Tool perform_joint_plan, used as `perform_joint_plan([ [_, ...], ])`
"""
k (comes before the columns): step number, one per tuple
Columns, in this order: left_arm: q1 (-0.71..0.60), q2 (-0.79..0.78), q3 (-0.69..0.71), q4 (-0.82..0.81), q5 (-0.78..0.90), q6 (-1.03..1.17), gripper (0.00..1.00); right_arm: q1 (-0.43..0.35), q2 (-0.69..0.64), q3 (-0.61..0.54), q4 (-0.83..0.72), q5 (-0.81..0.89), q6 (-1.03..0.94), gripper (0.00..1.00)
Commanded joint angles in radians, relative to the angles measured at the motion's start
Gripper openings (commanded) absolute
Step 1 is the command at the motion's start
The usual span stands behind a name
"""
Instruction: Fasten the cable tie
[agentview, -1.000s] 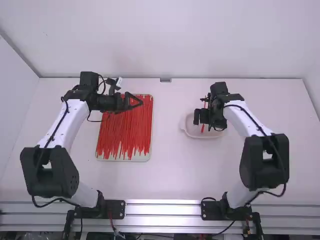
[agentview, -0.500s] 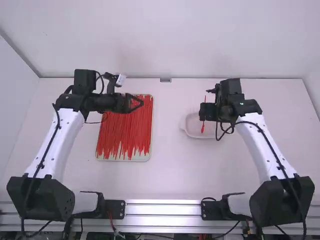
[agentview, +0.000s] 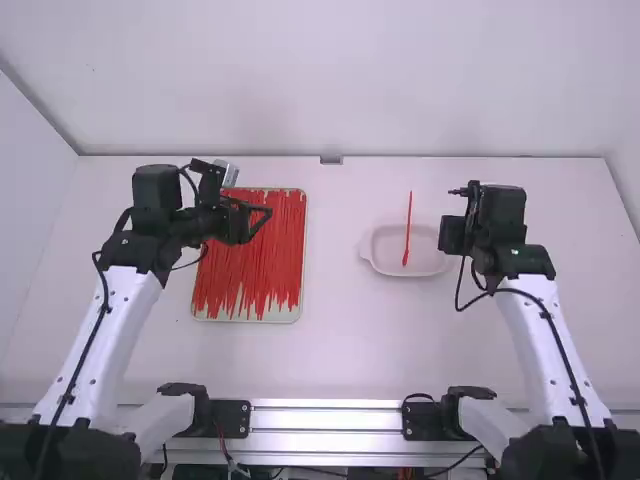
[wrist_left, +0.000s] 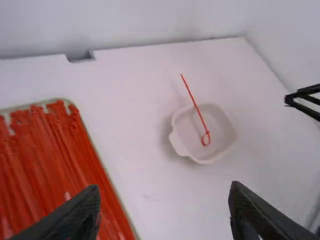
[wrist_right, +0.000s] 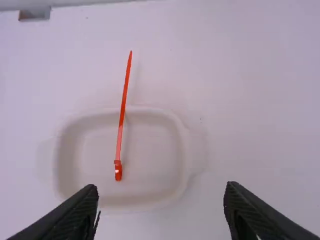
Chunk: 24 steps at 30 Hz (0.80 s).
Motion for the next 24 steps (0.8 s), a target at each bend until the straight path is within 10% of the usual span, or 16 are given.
perform_joint_plan([
  [1,0.000,-0.065,-0.049,0.033,-0.082,0.013,0.62,0.002,-0.058,-0.051,0.033,0.007,-0.010,0.62],
  [24,0.000,-0.595,-0.579,0.429,-0.612,0.013,0.09,0.002,-0.589,-0.582,0.501,0.007,-0.010,0.09],
])
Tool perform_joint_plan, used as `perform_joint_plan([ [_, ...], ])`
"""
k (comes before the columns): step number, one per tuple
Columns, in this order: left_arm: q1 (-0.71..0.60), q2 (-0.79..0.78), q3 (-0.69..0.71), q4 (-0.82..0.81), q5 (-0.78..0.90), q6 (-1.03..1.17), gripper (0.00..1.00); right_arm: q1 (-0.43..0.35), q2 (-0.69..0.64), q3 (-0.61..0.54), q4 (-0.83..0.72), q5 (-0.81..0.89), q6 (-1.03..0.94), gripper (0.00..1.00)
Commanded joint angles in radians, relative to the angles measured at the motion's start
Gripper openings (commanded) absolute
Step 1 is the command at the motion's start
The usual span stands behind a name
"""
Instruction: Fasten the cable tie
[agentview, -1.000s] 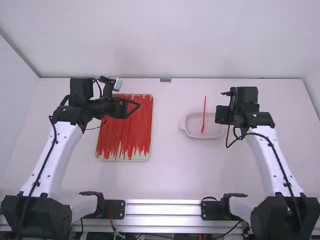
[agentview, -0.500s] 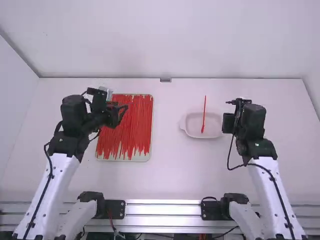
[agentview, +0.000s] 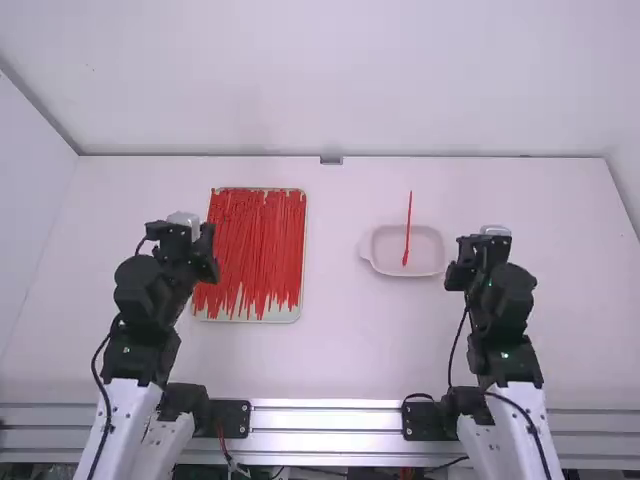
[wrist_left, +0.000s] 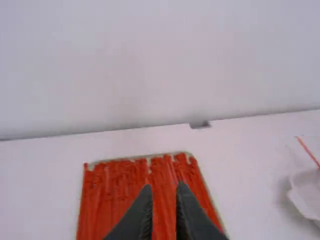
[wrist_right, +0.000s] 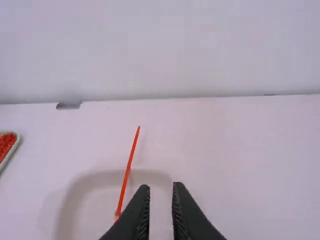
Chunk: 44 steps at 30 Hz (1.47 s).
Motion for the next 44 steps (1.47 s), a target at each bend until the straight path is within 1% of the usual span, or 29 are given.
perform_joint_plan([
  [1,0.000,-0.058,-0.056,0.003,-0.114,0.006,0.08,0.002,-0.057,-0.062,0.002,0.004,0.002,0.08],
  [4,0.000,-0.128,-0.127,0.003,-0.153,0.006,0.01,0.002,-0.128,-0.133,0.002,0.004,0.002,0.01],
  [5,0.000,-0.133,-0.132,0.003,-0.153,0.006,0.00,0.002,-0.133,-0.138,0.002,0.004,0.002,0.00],
  [13,0.000,-0.287,-0.286,0.003,-0.153,0.006,0.00,0.002,-0.287,-0.292,0.002,0.004,0.002,0.00],
  [22,0.000,-0.422,-0.420,0.003,-0.153,0.006,0.00,0.002,-0.423,-0.428,0.002,0.004,0.002,0.00],
  [32,0.000,-0.536,-0.532,0.003,-0.153,0.006,0.00,0.002,-0.542,-0.437,0.002,0.004,0.002,0.00],
  [38,0.000,-0.599,-0.532,0.003,-0.153,0.006,0.00,0.002,-0.607,-0.437,0.002,0.004,0.002,0.00],
  [44,0.000,-0.610,-0.532,0.003,-0.153,0.006,0.00,0.002,-0.640,-0.437,0.002,0.004,0.002,0.00],
])
